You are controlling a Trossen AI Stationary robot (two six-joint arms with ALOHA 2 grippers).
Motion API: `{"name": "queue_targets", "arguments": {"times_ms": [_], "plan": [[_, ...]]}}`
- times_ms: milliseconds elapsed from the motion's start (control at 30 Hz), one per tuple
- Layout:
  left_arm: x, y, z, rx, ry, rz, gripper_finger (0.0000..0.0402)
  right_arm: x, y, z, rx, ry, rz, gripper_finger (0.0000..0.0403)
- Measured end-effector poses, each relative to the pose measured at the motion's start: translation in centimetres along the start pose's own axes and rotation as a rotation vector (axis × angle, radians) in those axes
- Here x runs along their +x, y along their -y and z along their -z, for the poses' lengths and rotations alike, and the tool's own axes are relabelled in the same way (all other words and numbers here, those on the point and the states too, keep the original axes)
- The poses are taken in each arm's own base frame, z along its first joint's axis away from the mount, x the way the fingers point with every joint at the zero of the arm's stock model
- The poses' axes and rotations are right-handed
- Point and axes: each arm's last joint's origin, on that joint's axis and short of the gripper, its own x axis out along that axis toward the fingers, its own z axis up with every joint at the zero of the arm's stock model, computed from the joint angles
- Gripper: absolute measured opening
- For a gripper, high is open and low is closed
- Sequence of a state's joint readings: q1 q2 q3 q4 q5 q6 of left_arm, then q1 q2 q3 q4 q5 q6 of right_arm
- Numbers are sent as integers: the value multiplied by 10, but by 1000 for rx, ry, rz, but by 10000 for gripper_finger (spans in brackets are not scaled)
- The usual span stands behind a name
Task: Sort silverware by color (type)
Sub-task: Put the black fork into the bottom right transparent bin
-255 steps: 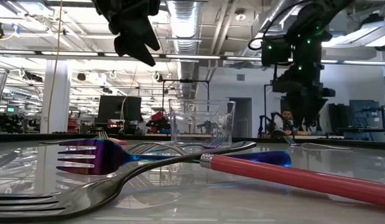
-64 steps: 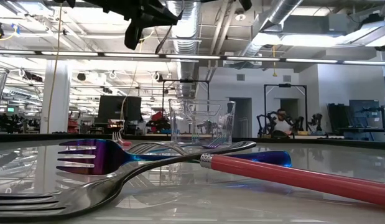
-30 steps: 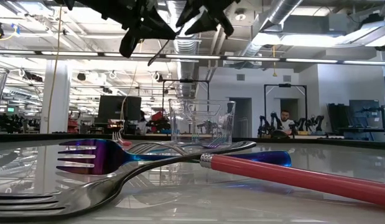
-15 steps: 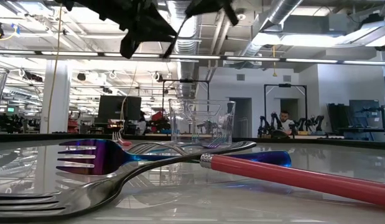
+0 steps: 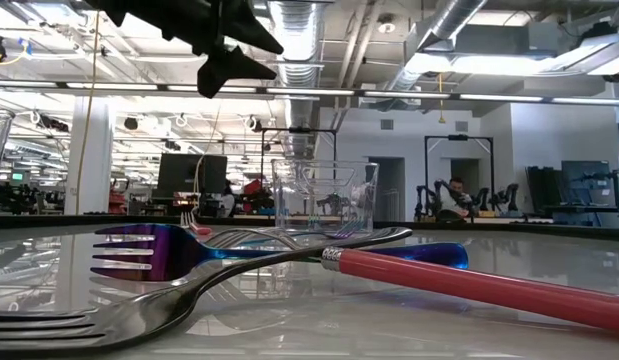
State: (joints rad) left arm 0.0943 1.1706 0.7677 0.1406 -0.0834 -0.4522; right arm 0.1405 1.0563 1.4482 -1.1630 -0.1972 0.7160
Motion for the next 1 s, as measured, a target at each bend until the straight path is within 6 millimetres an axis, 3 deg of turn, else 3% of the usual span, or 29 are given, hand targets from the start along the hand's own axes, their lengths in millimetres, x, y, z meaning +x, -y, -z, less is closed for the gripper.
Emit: {"name": "queue_targets", "arguments": {"times_ms": [133, 300, 467, 600, 767, 1000], "plan": [[1, -8, -5, -10, 22, -31, 185, 11, 7, 45, 171, -101, -59, 22], [1, -15, -8, -18, 33, -56, 185, 57, 29, 96, 361, -238, -36, 22], [1, -21, -11, -30, 44, -78, 185, 96, 56, 128, 433, -317, 80, 23], [1, -25, -12, -58, 31, -50, 185, 108, 67, 138, 474, -353, 120, 23], [1, -26, -13, -81, 26, -39, 185, 109, 68, 140, 473, -386, 112, 31], [1, -25, -12, -107, -9, 23, 185, 108, 73, 140, 514, -417, 160, 92]]}}
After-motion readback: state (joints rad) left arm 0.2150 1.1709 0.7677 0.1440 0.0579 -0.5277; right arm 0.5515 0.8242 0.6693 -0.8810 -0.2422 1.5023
